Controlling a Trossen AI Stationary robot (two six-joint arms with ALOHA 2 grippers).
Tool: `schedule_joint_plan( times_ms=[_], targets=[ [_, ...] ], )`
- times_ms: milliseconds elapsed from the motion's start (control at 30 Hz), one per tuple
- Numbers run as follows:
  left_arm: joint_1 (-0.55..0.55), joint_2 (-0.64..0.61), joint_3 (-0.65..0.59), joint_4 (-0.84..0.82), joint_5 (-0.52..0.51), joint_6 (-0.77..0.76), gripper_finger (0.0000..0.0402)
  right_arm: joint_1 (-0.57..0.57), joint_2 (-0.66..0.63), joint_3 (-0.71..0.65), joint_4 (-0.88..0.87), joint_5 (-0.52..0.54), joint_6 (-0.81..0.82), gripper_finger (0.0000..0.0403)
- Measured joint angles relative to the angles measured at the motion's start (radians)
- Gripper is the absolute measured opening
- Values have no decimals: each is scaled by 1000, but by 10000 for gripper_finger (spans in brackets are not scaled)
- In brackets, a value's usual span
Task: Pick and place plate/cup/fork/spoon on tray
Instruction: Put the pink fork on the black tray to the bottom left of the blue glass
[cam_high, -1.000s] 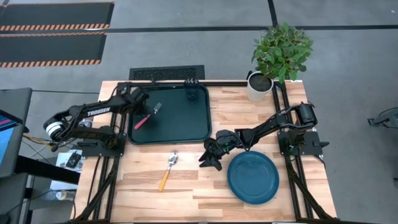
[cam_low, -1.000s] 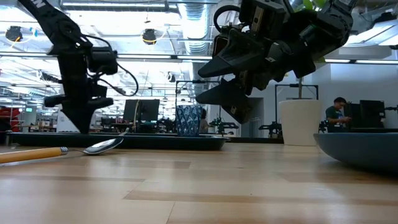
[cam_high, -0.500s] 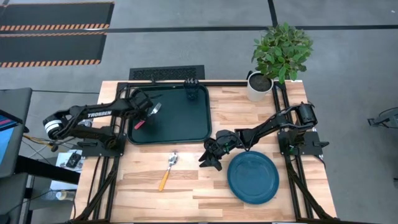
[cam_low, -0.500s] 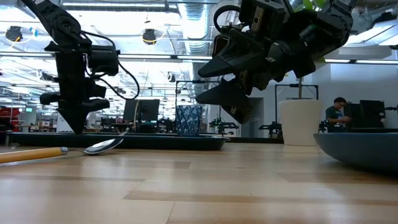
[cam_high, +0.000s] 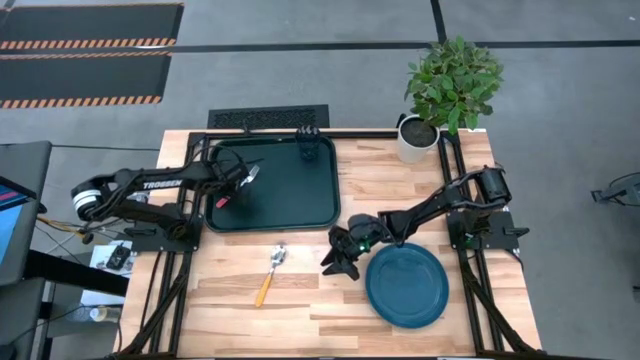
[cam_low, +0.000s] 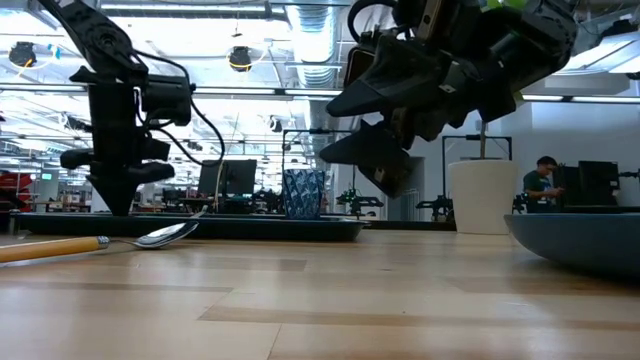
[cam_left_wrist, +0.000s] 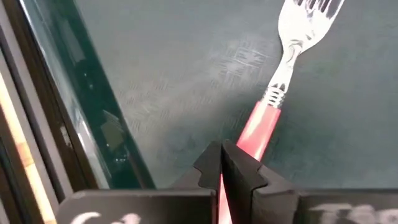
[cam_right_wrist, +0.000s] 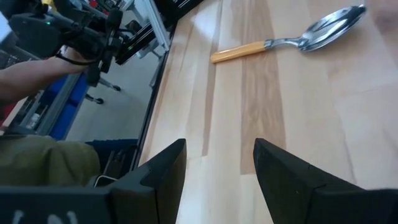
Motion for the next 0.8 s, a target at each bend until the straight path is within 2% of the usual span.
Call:
schedule_joint_plan(
  times_ms=[167,400,800],
  targets=[
    [-2,32,0,8,-27,-5,0,12,0,0,0,0,-2,212],
    [-20,76,0,10,27,-22,0,18,0,0,0,17,-3,212],
    [-127,75,3,19,78,-109,0,19,0,0,0,27,-3,212]
  ],
)
